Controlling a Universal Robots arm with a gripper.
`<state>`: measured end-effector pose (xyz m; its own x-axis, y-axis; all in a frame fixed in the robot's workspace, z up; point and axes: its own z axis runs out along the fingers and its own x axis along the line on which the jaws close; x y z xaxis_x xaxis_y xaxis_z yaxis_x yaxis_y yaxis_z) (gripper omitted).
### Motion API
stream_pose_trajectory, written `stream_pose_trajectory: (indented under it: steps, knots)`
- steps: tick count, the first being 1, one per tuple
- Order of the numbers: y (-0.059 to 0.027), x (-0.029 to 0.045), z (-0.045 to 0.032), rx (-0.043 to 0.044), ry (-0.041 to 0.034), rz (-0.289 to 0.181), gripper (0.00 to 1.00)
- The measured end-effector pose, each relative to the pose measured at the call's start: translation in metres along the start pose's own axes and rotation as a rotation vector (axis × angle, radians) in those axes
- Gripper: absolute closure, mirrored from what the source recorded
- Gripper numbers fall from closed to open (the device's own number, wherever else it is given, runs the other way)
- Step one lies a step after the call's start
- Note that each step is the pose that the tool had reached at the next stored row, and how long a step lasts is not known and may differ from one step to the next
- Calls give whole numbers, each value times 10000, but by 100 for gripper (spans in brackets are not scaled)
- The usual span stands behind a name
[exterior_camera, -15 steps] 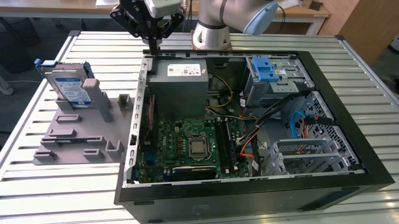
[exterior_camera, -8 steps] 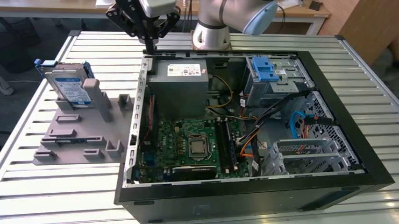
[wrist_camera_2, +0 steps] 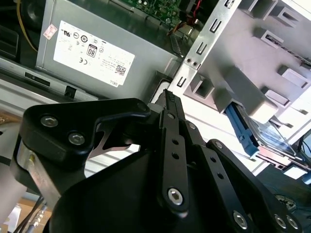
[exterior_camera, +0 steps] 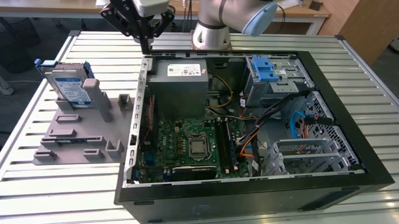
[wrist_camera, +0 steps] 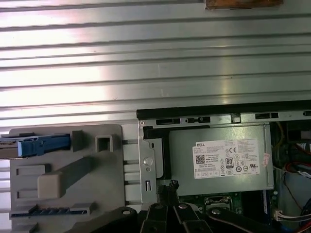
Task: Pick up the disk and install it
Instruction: 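Reach for the disk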
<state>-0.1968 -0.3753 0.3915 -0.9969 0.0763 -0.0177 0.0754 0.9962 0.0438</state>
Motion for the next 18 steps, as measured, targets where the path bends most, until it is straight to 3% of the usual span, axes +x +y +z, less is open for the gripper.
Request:
stream_pose_trajectory:
  steps: [18]
  knots:
    - [45, 224, 6, 3, 36, 1, 89]
